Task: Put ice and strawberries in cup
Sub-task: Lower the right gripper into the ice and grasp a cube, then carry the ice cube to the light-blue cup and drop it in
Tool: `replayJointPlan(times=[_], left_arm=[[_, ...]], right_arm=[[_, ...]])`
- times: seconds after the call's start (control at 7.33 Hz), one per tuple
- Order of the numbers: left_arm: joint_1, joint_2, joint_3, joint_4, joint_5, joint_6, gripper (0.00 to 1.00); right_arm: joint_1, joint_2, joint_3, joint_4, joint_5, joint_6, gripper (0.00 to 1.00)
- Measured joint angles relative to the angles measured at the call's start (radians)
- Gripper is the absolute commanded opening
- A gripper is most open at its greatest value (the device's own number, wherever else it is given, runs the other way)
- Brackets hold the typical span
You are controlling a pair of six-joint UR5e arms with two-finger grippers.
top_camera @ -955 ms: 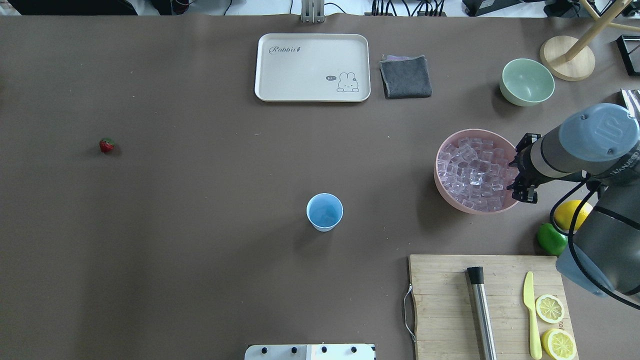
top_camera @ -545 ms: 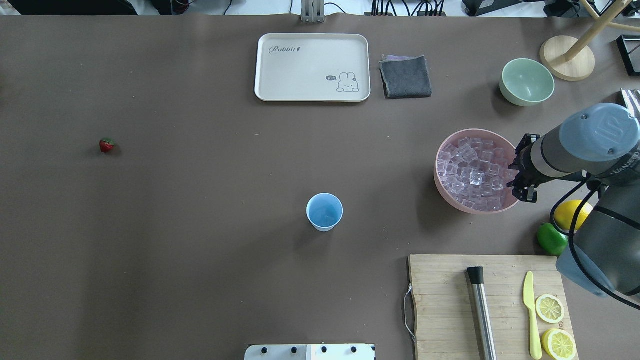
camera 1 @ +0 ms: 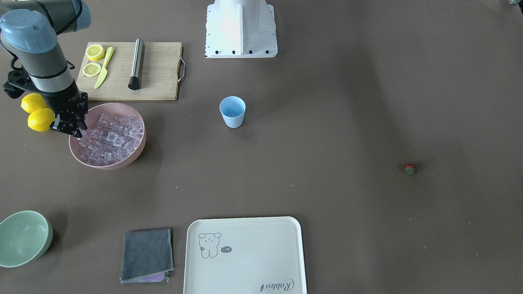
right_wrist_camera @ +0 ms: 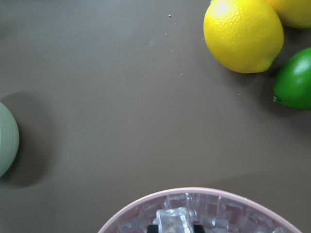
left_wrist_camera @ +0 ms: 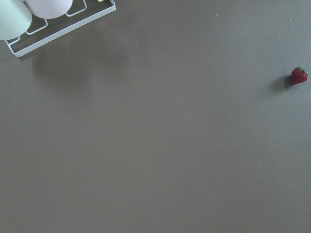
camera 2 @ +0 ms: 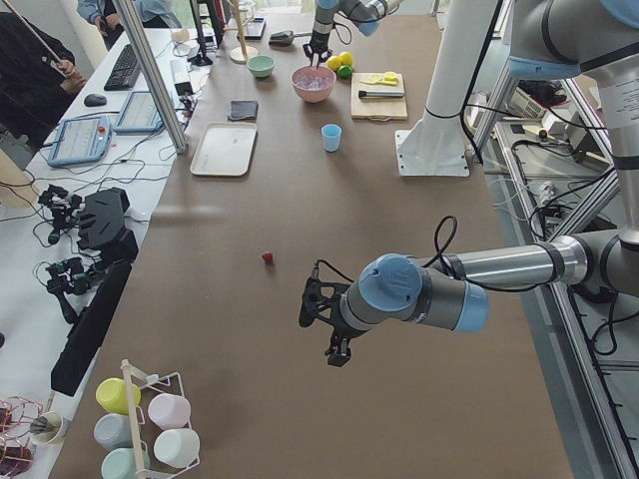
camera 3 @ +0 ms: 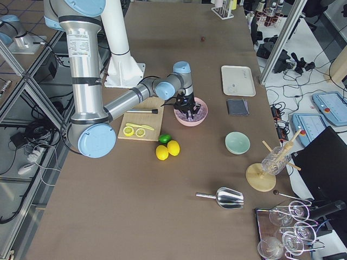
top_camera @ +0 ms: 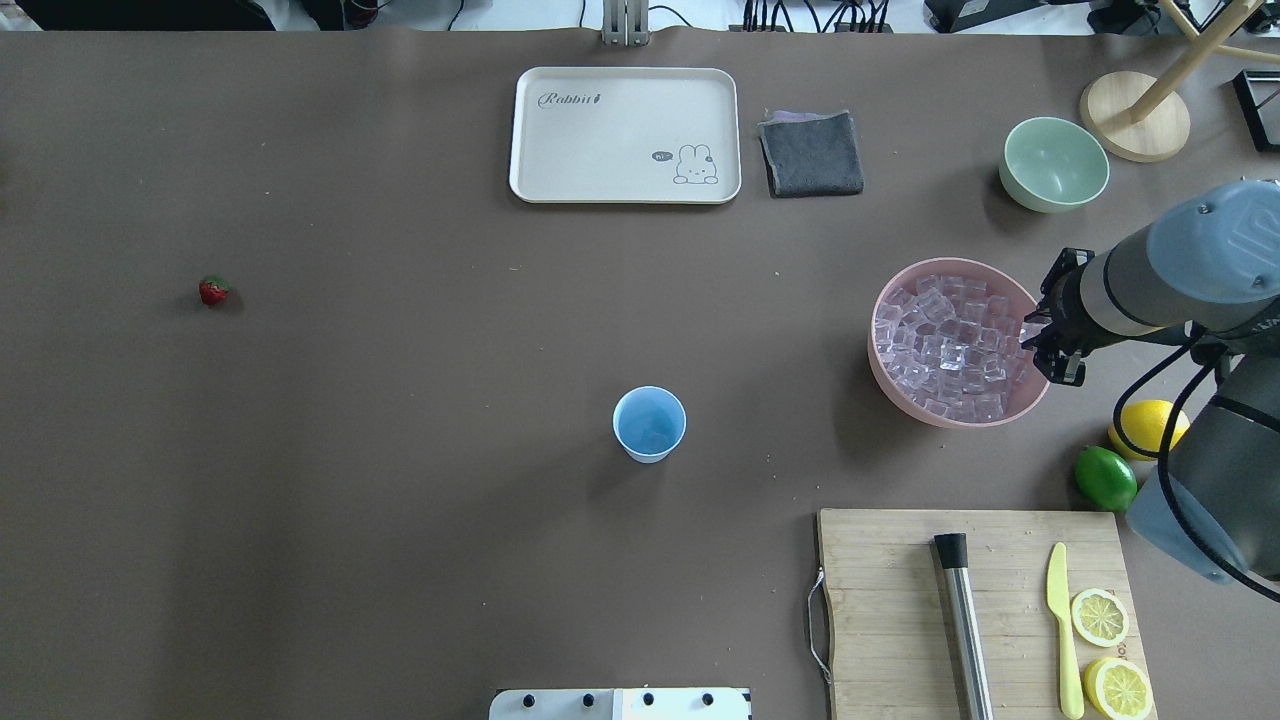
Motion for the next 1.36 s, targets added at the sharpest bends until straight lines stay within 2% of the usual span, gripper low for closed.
replayJointPlan(times=[0.27, 0.55, 0.95, 1.36], left_arm=[[0.000, 0.001, 0.001, 0.000, -0.005, 0.001, 0.98], [-0.012, 0.003, 0.000, -0.002, -0.008, 0.005, 0.98], [-0.057, 0.019, 0.000, -0.003, -0.009, 0.008, 0.98], [-0.081, 0.030, 0.003, -0.003, -0.011, 0.007, 0.98]], right_arm=[[-0.018, 0.080, 0.048, -0.099, 0.001, -0.001, 0.00], [-0.112, 0.269, 0.051, -0.230, -0.005, 0.000, 0.00], [-0.261, 0.502, 0.018, -0.264, -0.018, 0.000, 0.00], [-0.375, 0.609, -0.058, -0.261, -0.090, -0.006, 0.00]])
